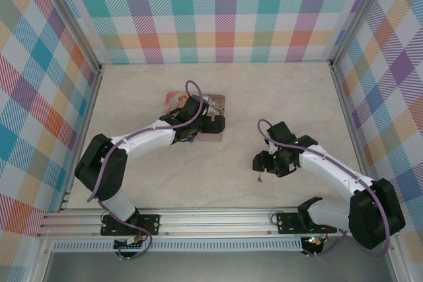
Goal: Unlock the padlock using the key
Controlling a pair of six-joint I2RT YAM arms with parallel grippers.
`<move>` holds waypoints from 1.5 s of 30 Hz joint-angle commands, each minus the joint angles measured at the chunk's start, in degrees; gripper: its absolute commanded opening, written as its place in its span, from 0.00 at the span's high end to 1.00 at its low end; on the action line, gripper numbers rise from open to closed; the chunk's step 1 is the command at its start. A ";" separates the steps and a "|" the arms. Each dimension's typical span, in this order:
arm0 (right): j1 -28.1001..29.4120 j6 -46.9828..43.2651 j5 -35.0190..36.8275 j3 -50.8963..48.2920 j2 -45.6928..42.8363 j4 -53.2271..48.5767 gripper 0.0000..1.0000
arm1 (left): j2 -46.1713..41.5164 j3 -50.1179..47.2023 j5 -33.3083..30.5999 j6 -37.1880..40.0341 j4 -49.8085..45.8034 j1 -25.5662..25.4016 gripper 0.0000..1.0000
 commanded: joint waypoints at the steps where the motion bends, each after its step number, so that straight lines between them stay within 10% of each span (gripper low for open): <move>1: 1.53 1.69 1.08 -1.03 1.44 -3.13 0.47 | -2.41 0.13 1.05 -1.58 -5.02 -0.87 0.00; 30: 7.13 1.29 4.54 1.93 16.30 3.90 0.83 | -10.15 -0.01 -3.94 1.15 -6.33 -0.70 0.00; 45: 7.34 0.67 5.01 1.35 6.65 5.13 1.00 | -13.26 -2.02 -2.70 -1.28 -8.50 -0.70 0.00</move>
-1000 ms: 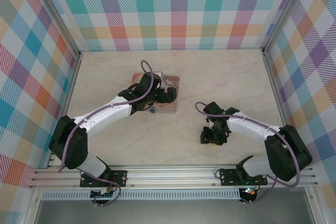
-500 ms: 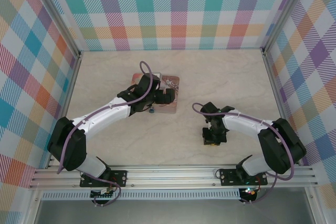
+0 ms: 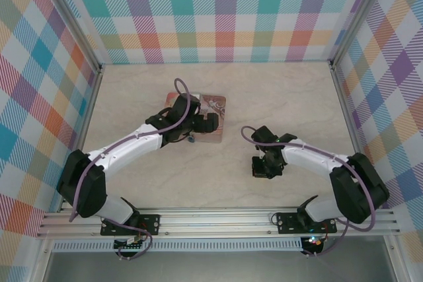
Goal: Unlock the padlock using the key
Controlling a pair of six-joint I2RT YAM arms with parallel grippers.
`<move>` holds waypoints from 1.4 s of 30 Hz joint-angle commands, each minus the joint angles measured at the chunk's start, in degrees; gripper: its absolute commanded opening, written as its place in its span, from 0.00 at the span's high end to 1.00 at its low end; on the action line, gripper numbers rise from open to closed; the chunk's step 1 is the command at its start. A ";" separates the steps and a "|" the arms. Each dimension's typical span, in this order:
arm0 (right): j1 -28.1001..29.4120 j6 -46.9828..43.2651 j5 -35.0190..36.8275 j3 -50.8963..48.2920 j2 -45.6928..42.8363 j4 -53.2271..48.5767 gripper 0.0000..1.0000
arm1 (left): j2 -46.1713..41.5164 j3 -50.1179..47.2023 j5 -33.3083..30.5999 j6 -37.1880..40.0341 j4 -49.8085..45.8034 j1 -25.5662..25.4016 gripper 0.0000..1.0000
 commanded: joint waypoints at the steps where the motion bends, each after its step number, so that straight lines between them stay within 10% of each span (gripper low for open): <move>1: 0.35 -0.07 -1.02 -0.64 -5.47 2.84 1.00 | -3.40 -1.56 1.15 -2.43 -0.62 -0.54 0.00; 18: 0.42 4.97 -5.40 -3.09 -22.61 38.50 1.00 | -6.57 -7.67 28.72 -19.67 31.85 -1.12 0.17; 42: 2.00 4.66 -8.07 1.04 -19.75 41.60 1.00 | -0.12 -4.21 32.49 -18.26 33.67 -3.42 0.72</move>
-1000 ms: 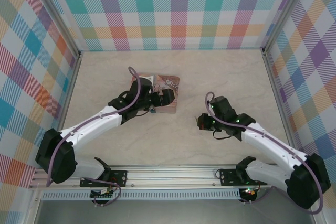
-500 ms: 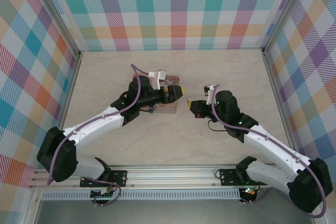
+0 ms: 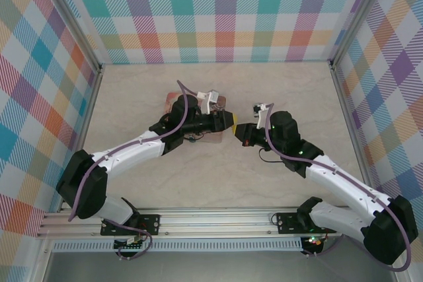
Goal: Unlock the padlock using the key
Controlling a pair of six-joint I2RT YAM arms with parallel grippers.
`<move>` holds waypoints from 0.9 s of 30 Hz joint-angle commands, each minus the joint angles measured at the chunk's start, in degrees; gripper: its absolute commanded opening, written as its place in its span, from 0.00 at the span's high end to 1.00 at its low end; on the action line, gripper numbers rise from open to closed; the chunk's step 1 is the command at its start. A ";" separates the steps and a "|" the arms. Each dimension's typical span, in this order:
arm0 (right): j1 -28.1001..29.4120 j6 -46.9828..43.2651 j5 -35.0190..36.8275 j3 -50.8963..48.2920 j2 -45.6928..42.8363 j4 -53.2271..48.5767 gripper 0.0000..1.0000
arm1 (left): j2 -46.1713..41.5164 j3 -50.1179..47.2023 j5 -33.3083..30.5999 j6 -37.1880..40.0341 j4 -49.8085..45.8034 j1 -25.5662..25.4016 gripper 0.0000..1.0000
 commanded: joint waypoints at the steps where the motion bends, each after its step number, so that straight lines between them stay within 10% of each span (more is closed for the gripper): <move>1: 0.54 0.10 0.30 1.59 0.19 0.90 1.00 | -0.20 1.42 0.20 0.72 2.00 -0.73 0.73; 11: 0.69 0.74 1.55 1.10 -0.38 -0.51 1.00 | -0.98 1.42 -0.73 1.77 0.42 -0.68 1.00; 19: -4.14 -0.52 -10.95 -2.24 -6.62 1.57 0.50 | -4.93 3.08 -1.54 7.52 -2.92 -0.76 1.00; 27: -16.42 7.05 -30.08 -5.81 -10.57 24.35 0.15 | -7.47 9.35 1.60 13.54 -8.22 -0.73 1.00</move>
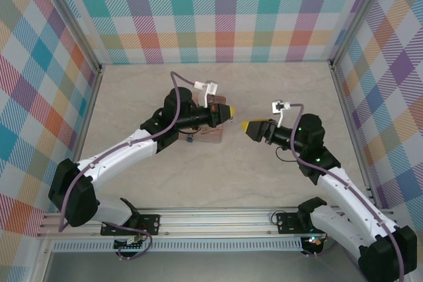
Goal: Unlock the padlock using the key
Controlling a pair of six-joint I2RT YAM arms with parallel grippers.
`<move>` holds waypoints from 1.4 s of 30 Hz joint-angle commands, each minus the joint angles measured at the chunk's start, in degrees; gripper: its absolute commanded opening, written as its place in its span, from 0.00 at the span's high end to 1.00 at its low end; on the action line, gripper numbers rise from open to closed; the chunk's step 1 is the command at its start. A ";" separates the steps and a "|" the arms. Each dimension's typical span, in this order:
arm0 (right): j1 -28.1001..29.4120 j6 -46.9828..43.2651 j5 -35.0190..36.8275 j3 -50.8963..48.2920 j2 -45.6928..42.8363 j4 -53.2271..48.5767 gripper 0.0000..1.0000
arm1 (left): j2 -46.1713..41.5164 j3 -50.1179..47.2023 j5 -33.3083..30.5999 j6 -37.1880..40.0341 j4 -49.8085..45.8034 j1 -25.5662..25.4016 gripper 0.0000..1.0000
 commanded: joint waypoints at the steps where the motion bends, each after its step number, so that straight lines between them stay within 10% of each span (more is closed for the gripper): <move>1: -1.87 2.77 -10.78 0.80 0.04 15.02 0.13 | -2.63 3.81 2.48 4.30 -2.40 -0.60 1.00; 17: 2.44 2.14 -14.34 9.20 11.44 21.72 0.30 | -1.33 7.24 6.26 3.59 -0.73 -0.60 1.00; 42: 3.71 2.24 -13.96 9.51 13.60 21.61 0.91 | -1.70 5.32 3.82 2.42 0.24 -0.60 1.00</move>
